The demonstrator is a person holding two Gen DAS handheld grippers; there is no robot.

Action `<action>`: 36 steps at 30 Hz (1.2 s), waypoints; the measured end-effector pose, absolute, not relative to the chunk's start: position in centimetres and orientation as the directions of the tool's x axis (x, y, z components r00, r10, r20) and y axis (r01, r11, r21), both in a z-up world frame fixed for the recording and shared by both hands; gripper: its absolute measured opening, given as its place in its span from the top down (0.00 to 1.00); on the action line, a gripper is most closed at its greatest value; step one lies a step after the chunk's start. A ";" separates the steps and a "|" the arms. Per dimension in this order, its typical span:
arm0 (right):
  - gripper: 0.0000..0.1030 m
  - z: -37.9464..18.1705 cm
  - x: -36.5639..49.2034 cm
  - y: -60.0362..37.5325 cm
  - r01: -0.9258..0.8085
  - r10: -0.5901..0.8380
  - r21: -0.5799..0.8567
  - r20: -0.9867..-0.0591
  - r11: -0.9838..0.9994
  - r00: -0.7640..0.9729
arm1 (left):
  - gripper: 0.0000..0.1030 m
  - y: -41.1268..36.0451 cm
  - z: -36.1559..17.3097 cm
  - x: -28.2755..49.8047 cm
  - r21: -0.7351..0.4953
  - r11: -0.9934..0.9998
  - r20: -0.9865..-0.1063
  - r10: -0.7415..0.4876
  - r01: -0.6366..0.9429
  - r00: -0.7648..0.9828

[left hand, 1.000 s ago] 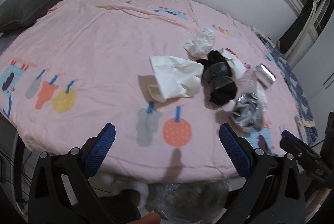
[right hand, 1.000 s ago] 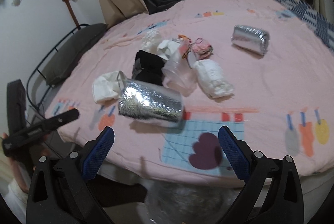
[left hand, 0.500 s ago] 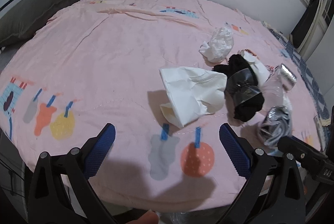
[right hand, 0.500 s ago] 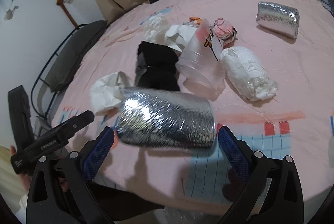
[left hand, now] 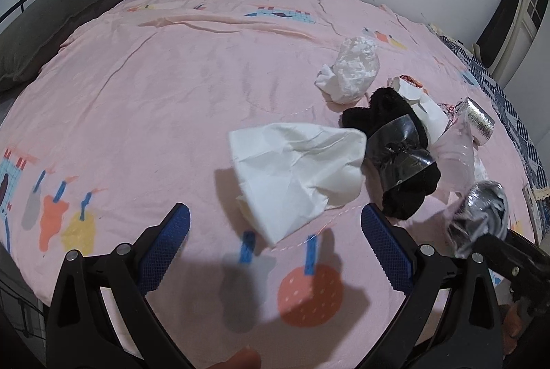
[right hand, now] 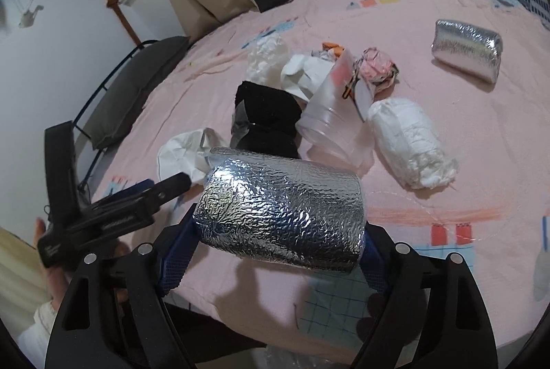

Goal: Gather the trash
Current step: 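Grasp the silver foil roll with the right gripper while the left gripper grasps the white tissue, then carry both held items down over the clear plastic bag on the floor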

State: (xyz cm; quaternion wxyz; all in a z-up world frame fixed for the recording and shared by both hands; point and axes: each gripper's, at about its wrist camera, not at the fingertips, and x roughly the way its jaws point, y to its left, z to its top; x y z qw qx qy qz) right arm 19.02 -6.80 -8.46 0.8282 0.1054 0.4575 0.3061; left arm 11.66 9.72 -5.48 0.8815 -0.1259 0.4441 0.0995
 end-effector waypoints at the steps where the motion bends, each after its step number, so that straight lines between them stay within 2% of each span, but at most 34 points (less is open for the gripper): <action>1: 0.25 -8.4 19.0 -7.0 -0.411 0.601 0.451 -0.694 0.792 0.396 | 0.05 9.6 -5.5 12.0 -0.137 0.949 -0.807 0.059 -0.284 0.588; 15: 0.25 -8.0 18.6 -8.3 -0.432 0.559 0.383 -0.715 0.816 0.421 | 0.05 9.3 -7.0 15.4 -0.098 0.935 -0.840 0.106 -0.341 0.532; 16: 0.25 -8.1 18.5 -8.3 -0.434 0.556 0.379 -0.717 0.817 0.421 | 0.09 9.3 -7.2 15.5 -0.095 0.936 -0.846 0.104 -0.340 0.524; 18: 0.24 -8.1 18.5 -8.3 -0.436 0.550 0.370 -0.720 0.820 0.423 | 0.17 9.0 -7.1 15.7 -0.097 0.945 -0.849 0.084 -0.312 0.521; 19: 0.24 -8.1 18.5 -8.3 -0.437 0.548 0.367 -0.721 0.821 0.423 | 0.18 8.8 -7.0 15.5 -0.088 0.949 -0.849 0.087 -0.301 0.522; 28: 0.23 -7.9 17.9 -8.3 -0.447 0.534 0.341 -0.725 0.827 0.436 | 0.20 6.6 -6.5 14.4 0.073 0.971 -0.834 0.186 -0.229 0.520; 36: 0.23 -7.2 15.8 -8.8 -0.460 0.507 0.292 -0.728 0.839 0.462 | 0.20 5.3 -4.9 11.0 0.053 0.979 -0.811 0.157 -0.197 0.564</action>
